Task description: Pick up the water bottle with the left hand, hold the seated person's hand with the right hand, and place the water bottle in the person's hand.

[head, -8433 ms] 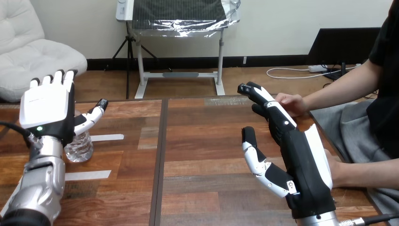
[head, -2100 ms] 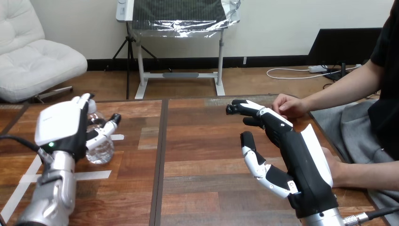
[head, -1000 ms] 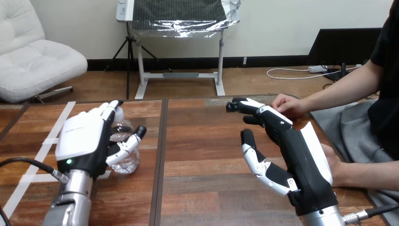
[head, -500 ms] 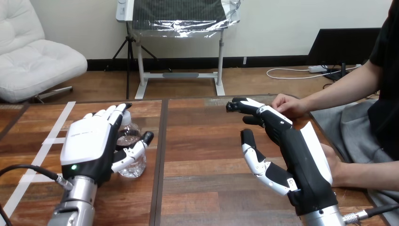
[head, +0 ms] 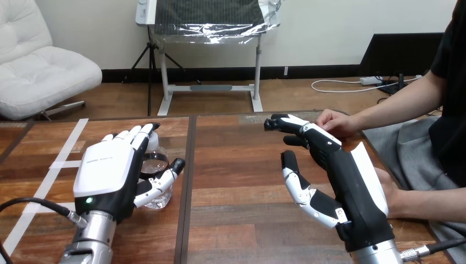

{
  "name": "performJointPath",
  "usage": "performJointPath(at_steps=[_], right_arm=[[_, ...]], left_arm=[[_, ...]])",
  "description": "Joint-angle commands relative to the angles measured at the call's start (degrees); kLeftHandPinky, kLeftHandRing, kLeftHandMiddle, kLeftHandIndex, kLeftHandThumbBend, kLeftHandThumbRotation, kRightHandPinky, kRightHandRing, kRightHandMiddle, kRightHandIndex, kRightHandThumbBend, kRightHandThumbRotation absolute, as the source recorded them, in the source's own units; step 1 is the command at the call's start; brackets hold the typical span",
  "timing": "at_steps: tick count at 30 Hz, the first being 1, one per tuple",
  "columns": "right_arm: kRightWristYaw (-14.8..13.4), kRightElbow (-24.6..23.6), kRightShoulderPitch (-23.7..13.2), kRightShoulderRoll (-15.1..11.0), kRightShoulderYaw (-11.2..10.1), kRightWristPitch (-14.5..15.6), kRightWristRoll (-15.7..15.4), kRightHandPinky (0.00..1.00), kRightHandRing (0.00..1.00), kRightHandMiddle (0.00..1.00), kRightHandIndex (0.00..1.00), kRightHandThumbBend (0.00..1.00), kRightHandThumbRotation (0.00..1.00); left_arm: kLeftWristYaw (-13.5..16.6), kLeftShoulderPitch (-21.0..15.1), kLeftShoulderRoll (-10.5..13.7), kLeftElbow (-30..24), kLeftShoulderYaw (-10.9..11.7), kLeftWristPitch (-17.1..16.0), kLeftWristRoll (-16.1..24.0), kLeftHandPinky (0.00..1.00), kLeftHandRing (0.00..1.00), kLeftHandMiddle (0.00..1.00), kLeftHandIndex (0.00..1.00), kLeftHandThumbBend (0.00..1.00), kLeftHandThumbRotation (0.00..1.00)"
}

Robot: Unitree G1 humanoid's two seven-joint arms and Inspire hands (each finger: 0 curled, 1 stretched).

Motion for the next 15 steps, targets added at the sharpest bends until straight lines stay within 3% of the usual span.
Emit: performJointPath(at_steps=[1,15], right_arm=[[-0.5,-1.9,-3.5,0.0,-0.4,-0.9,0.3,0.79,0.83,0.84,0.73,0.03,0.00],[-0.6,-1.4,-3.6,0.1,-0.4,-1.3,0.1,0.78,0.83,0.84,0.73,0.03,0.00]], left_arm=[[0.6,0.0,0.9,-1.2,1.1,-0.9,0.9,0.91,0.89,0.90,0.90,0.54,1.00],[-0.1,0.4,1.0,-1.9,1.6,0.2,2.1,0.90,0.89,0.90,0.90,0.52,1.00]])
